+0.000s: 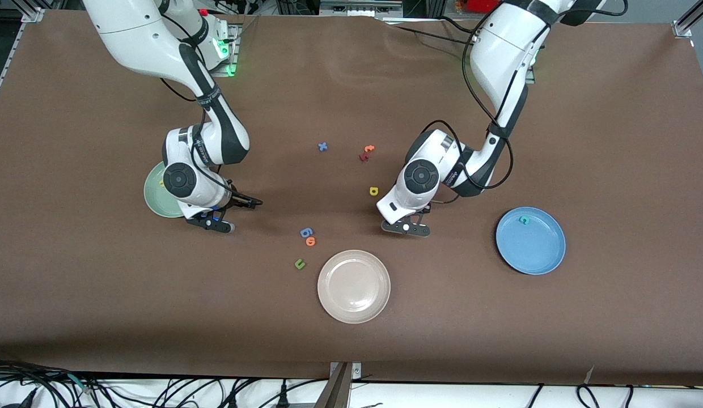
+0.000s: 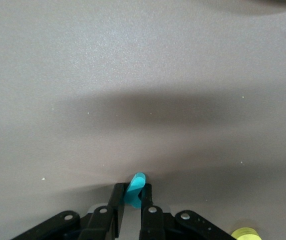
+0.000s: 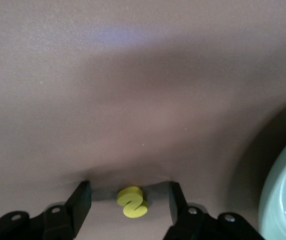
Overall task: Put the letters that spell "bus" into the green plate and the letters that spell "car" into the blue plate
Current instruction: 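Drop the yellow 2 on the green plate while the left gripper drops teal bar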
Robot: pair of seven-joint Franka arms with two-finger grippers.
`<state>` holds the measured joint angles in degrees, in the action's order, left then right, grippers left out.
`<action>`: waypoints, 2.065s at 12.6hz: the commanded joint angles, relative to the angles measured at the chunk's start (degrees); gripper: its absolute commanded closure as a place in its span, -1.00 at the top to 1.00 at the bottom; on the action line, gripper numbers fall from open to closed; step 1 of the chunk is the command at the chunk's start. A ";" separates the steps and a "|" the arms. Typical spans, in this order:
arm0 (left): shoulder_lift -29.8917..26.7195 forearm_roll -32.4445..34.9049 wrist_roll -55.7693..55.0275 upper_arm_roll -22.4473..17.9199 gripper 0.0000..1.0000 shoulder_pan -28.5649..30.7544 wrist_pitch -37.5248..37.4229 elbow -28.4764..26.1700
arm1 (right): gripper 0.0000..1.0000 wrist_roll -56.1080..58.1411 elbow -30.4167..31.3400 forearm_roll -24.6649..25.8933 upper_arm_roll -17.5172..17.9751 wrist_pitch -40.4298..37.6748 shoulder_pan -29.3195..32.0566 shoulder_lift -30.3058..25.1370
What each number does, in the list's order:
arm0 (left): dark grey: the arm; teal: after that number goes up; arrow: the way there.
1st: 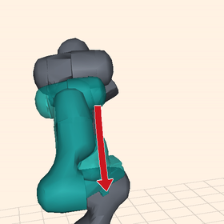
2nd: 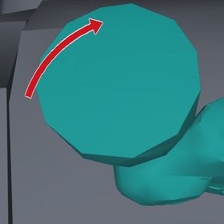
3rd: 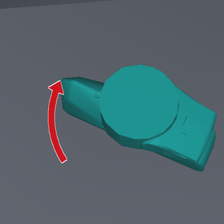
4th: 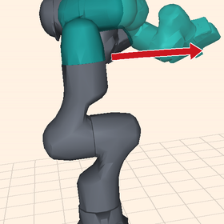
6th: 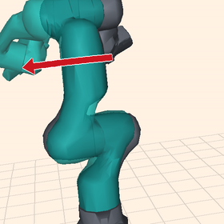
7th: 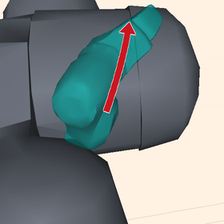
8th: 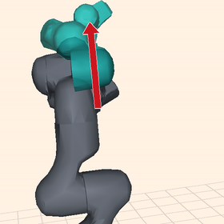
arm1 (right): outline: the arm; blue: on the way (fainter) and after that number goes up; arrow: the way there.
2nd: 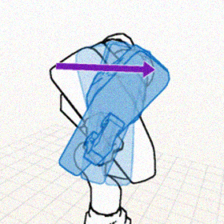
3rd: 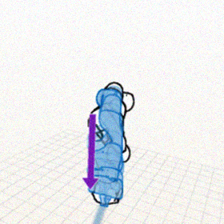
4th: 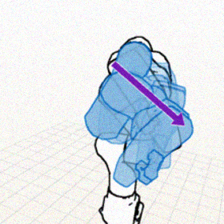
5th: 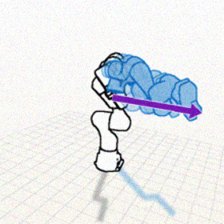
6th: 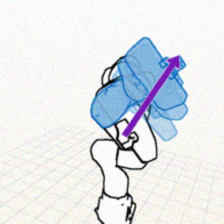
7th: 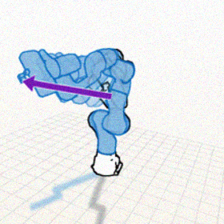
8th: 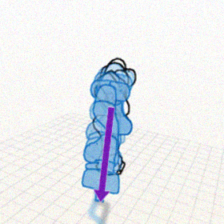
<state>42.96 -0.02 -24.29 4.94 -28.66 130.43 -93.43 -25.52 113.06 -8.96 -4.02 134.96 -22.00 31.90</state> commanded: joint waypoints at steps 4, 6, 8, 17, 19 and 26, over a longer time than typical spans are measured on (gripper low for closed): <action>-1.21 0.46 0.39 -0.37 -0.95 1.05 -4.28 0.70 | 0.29 -0.58 1.98 -0.62 0.07 1.35 -0.32 -0.52; -2.79 0.11 1.95 -0.20 -0.98 3.51 -6.31 0.70 | 0.07 -0.50 2.07 -0.62 0.16 1.53 -0.32 -0.52; -4.55 -1.38 7.21 -0.20 -0.98 7.01 -10.35 1.40 | -0.31 -0.15 2.08 -0.62 0.16 1.53 -0.32 -0.52; -8.25 -0.68 34.47 -0.72 -1.00 22.49 -24.68 5.00 | -0.83 1.17 -1.52 -0.36 -4.48 -12.05 -0.06 -7.28; -8.25 0.62 37.90 -0.99 -1.00 24.60 -27.67 6.76 | -0.84 3.88 -1.44 -0.36 -7.74 -16.56 -0.14 -8.77; -6.31 8.63 42.74 -0.90 -0.74 28.56 -27.95 6.77 | -0.83 13.04 7.78 -0.62 -13.73 -18.16 0.73 -8.26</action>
<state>36.17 6.92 16.31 3.67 -1.52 103.39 -87.43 -13.72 118.93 -9.05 -17.65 115.70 -21.34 24.08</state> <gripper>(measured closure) 0.819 0.775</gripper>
